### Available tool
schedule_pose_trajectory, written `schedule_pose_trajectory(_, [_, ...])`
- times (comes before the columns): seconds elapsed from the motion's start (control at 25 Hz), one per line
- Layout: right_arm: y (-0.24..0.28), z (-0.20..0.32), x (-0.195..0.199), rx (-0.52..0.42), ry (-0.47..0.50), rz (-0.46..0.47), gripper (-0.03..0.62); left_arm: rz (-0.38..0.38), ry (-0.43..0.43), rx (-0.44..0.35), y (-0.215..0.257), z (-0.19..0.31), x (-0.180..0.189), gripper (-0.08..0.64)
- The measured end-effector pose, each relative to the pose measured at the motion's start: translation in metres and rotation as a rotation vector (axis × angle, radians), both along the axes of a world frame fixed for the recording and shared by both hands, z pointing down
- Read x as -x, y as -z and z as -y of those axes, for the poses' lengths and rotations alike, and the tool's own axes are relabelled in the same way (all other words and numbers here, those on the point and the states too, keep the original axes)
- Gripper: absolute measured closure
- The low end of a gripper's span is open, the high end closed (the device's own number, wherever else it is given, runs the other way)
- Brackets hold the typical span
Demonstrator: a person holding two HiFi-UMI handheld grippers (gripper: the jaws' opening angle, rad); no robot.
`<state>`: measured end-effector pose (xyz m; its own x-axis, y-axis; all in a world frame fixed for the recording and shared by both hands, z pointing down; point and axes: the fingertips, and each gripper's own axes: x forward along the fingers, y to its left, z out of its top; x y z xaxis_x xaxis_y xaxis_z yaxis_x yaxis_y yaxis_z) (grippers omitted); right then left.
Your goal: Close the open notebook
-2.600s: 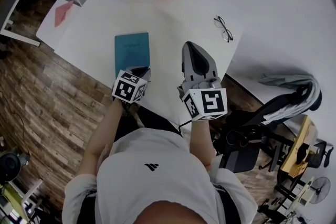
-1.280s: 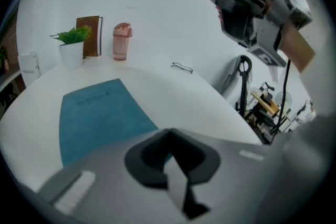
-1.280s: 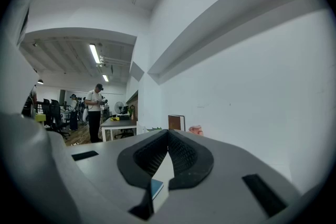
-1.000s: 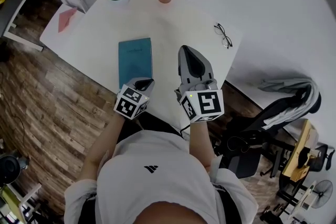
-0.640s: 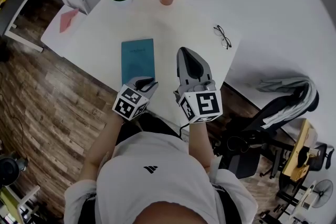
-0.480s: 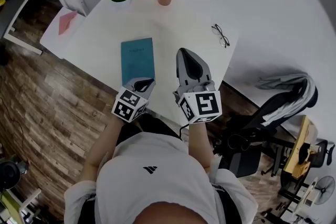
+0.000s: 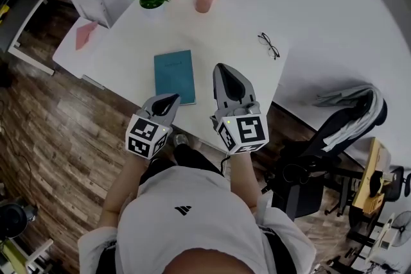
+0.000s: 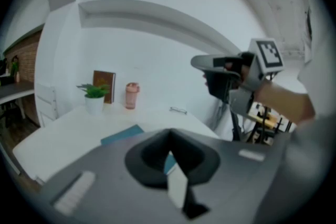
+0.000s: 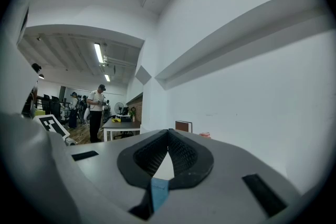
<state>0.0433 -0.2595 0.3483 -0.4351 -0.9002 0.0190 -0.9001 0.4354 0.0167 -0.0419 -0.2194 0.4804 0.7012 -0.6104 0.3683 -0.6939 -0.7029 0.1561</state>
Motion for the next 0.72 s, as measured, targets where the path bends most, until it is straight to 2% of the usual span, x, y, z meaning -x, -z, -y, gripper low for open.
schedule_pose_trajectory(0.44, [0.015,-0.025,0.018,-0.026,-0.001,-0.013,0.594,-0.097,0.153,-0.131,0.061,-0.004,0.056,0.552])
schedule_pose_trajectory(0.72, [0.026,-0.038,0.026,-0.046,-0.001,-0.021,0.594,-0.119,0.241,-0.215,0.097,-0.010,0.089,0.552])
